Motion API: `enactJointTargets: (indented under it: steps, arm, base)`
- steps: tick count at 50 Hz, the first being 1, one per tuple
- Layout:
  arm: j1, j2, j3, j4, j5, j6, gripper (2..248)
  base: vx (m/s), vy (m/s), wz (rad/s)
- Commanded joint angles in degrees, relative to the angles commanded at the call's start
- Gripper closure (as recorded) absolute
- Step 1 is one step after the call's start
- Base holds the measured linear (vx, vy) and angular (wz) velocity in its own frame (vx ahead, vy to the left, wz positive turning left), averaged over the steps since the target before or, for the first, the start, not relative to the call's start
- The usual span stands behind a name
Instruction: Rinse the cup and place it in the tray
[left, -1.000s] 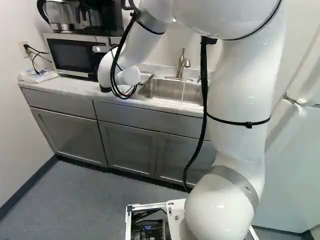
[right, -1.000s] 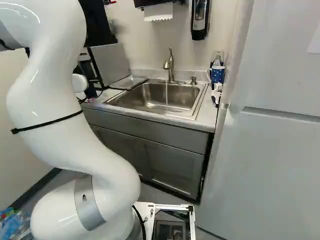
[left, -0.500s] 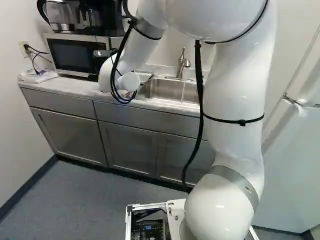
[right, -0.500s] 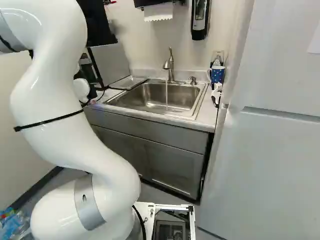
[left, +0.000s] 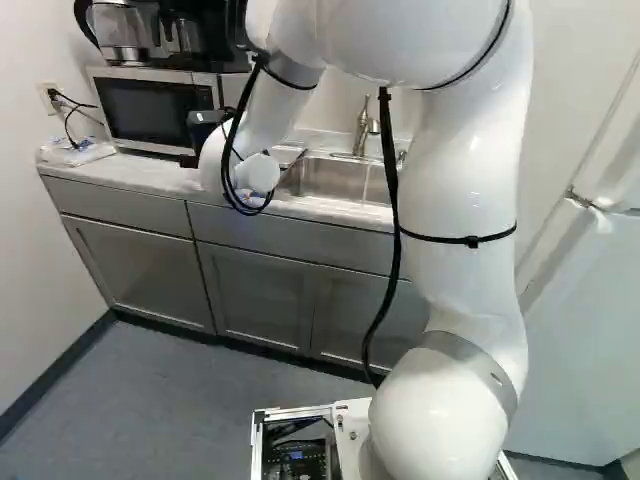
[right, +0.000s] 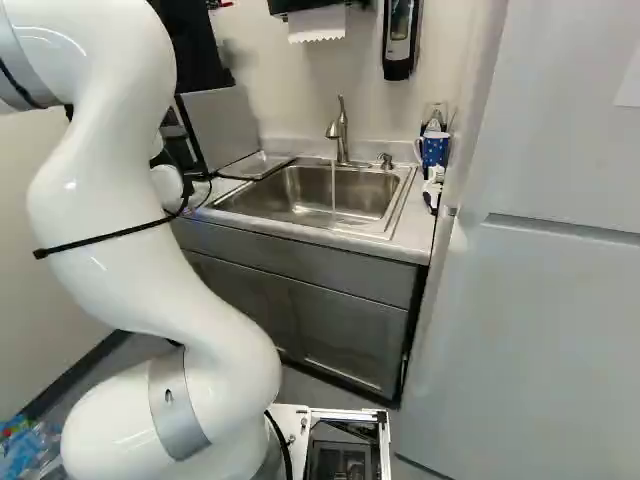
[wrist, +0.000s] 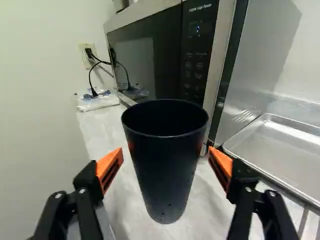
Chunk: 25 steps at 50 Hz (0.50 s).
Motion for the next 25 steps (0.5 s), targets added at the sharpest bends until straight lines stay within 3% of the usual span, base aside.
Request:
enactJointTargets:
  steps: [3,4,8,9,13,14,25]
  arm:
    - [0.0,0.0,0.0,0.0,0.0,0.0,19]
    - [0.0,0.0,0.0,0.0,0.0,0.0,58]
    - [0.0,0.0,0.0,0.0,0.0,0.0,58]
    - [0.0,0.0,0.0,0.0,0.0,0.0,97]
    - [0.0,0.0,0.0,0.0,0.0,0.0,97]
    - [0.0,0.0,0.0,0.0,0.0,0.0,124]
    - [0.0,0.0,0.0,0.0,0.0,0.0,125]
  base:
    - [0.000,0.000,0.000]
    - [0.000,0.000,0.000]
    - [0.000,0.000,0.000]
    - [0.000,0.000,0.000]
    - [0.000,0.000,0.000]
    - [0.000,0.000,0.000]
    - [0.000,0.000,0.000]
